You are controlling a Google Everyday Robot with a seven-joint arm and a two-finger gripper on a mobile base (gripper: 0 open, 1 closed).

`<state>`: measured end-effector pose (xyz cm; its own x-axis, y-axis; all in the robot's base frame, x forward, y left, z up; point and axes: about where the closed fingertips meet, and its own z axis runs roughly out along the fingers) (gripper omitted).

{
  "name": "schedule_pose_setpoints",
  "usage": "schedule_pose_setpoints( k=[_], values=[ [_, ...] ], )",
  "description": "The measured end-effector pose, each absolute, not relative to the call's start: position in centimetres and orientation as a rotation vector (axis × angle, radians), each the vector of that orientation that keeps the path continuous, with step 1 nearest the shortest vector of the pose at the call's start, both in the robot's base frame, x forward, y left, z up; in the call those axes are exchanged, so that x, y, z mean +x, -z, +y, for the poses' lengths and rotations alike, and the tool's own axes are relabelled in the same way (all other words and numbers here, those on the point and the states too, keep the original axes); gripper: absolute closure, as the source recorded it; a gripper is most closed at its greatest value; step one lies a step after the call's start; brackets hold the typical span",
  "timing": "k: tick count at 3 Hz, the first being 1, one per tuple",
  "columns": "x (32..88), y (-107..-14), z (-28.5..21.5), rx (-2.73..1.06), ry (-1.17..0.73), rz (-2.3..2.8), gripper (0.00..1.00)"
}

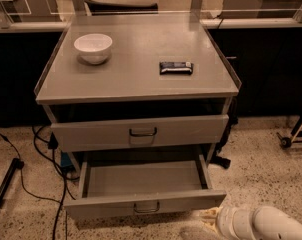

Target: Close middle drawer

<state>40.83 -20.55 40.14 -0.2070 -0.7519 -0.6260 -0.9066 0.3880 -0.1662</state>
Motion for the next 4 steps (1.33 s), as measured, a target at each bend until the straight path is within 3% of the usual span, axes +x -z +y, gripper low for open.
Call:
schedule_pose_setpoints(
  k=[2,4],
  values=[
    [42.3,-38.4,-19.5,-1.384,-0.315,1.921,1.0],
    [45.3,-37.8,-18.7,-1.409,-0.194,1.708,1.0]
  ],
)
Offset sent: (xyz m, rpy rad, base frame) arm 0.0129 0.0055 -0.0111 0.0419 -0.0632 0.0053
